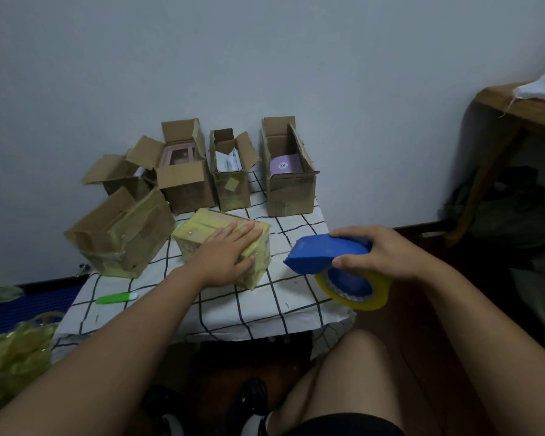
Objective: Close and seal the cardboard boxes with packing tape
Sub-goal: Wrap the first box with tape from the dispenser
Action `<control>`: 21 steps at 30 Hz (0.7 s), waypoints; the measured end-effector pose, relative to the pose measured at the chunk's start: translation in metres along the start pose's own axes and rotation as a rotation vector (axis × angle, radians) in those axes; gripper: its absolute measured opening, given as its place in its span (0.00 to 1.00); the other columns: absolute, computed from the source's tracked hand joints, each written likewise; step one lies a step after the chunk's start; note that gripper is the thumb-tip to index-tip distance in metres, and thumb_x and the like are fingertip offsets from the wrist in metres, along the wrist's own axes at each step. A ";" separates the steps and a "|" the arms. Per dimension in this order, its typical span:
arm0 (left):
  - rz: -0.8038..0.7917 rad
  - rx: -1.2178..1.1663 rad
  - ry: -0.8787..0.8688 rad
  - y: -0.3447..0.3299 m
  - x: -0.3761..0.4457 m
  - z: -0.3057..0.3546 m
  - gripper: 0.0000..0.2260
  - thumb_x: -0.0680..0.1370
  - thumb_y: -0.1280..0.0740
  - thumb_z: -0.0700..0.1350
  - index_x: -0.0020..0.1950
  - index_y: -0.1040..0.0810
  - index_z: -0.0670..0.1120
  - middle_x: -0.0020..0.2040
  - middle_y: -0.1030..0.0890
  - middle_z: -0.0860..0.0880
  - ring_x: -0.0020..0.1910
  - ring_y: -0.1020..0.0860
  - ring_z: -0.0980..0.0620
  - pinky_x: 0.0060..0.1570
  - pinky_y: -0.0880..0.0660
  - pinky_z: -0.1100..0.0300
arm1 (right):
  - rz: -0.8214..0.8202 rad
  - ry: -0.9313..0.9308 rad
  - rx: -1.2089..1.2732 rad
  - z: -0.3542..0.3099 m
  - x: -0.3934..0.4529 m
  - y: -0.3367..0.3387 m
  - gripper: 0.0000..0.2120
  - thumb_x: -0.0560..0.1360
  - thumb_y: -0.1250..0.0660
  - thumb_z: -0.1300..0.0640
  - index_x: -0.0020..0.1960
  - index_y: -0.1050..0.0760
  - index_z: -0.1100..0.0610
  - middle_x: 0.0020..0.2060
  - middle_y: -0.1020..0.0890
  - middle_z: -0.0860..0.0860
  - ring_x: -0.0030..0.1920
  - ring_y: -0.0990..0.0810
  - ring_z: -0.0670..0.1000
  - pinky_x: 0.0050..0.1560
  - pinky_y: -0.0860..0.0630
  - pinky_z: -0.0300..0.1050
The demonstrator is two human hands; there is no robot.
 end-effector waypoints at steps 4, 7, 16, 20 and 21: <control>-0.002 -0.046 0.014 0.001 -0.001 -0.001 0.29 0.82 0.43 0.58 0.80 0.53 0.60 0.80 0.53 0.58 0.79 0.54 0.49 0.76 0.55 0.50 | -0.039 -0.006 -0.097 -0.004 0.011 -0.015 0.28 0.70 0.27 0.38 0.68 0.27 0.40 0.59 0.22 0.45 0.56 0.23 0.48 0.58 0.24 0.45; -0.007 -0.059 0.018 0.001 0.000 -0.002 0.31 0.80 0.43 0.60 0.80 0.53 0.60 0.80 0.53 0.58 0.79 0.54 0.50 0.75 0.55 0.50 | -0.061 -0.015 -0.124 -0.006 0.024 -0.022 0.28 0.70 0.27 0.36 0.68 0.26 0.41 0.59 0.23 0.46 0.56 0.24 0.48 0.58 0.24 0.45; 0.129 -0.170 0.111 0.000 0.006 0.004 0.35 0.72 0.47 0.68 0.77 0.39 0.57 0.77 0.38 0.56 0.77 0.43 0.50 0.75 0.46 0.48 | -0.154 -0.022 -0.165 -0.018 0.055 -0.032 0.26 0.70 0.28 0.38 0.66 0.25 0.43 0.59 0.24 0.45 0.55 0.23 0.48 0.56 0.24 0.44; 0.260 -0.168 0.138 0.000 0.012 0.011 0.27 0.76 0.39 0.65 0.70 0.29 0.52 0.70 0.28 0.54 0.69 0.31 0.51 0.69 0.36 0.49 | -0.176 -0.026 -0.161 -0.027 0.067 -0.037 0.25 0.71 0.27 0.39 0.66 0.24 0.45 0.59 0.24 0.46 0.55 0.23 0.50 0.57 0.23 0.45; 0.295 -0.150 0.145 0.000 0.013 0.013 0.24 0.77 0.37 0.62 0.69 0.28 0.52 0.68 0.27 0.53 0.67 0.30 0.51 0.68 0.35 0.50 | -0.180 -0.028 -0.157 -0.028 0.070 -0.039 0.25 0.70 0.27 0.39 0.65 0.24 0.45 0.59 0.24 0.47 0.55 0.23 0.51 0.56 0.23 0.45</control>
Point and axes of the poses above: each hand's wrist, its own x-axis towards the middle knuckle, its own y-axis out of the back of the hand, z = x × y, the point moved 3 cm from there along x, towards the middle knuckle
